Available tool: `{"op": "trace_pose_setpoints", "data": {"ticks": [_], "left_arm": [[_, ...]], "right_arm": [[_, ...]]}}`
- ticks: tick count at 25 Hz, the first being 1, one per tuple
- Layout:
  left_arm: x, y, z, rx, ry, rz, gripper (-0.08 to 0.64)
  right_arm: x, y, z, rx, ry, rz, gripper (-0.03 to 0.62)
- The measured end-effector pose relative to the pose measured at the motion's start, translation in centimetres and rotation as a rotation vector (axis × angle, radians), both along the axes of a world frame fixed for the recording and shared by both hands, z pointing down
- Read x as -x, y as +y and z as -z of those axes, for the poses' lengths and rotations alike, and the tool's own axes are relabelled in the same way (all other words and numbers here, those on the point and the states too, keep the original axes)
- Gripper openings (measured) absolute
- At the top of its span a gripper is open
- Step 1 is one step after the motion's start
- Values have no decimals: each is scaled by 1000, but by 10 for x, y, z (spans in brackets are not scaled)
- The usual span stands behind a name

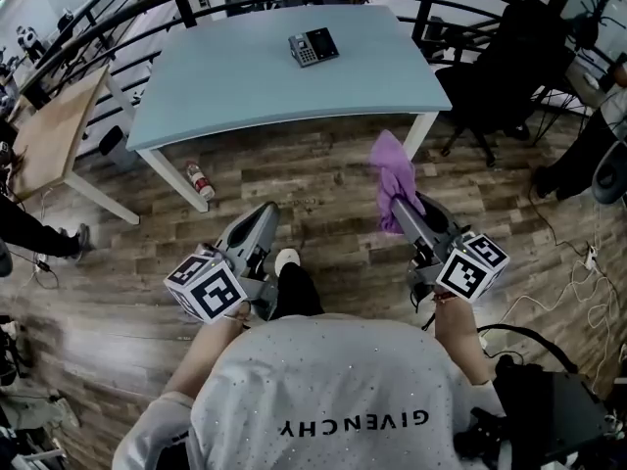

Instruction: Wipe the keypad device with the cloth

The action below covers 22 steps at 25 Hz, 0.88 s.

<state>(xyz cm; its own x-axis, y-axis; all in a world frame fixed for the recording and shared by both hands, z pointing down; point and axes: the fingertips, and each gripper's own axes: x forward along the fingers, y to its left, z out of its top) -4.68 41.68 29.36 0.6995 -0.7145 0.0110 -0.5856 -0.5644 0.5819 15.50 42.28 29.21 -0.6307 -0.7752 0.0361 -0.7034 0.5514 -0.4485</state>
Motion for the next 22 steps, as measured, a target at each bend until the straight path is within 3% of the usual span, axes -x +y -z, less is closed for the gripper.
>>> {"op": "trace_pose_setpoints", "data": {"ticks": [5, 10, 15, 22], "left_arm": [[11, -48, -3, -32, -12, 1, 0], [21, -127, 7, -58, 23, 12, 0], [29, -198, 32, -96, 56, -58, 0], [41, -287, 46, -138, -14, -126, 0]], "right_arm": [[13, -48, -6, 21, -20, 1, 103], [20, -118, 4, 22, -27, -15, 103], [31, -188, 30, -30, 10, -50, 103], [56, -278, 50, -81, 20, -51, 104]]}}
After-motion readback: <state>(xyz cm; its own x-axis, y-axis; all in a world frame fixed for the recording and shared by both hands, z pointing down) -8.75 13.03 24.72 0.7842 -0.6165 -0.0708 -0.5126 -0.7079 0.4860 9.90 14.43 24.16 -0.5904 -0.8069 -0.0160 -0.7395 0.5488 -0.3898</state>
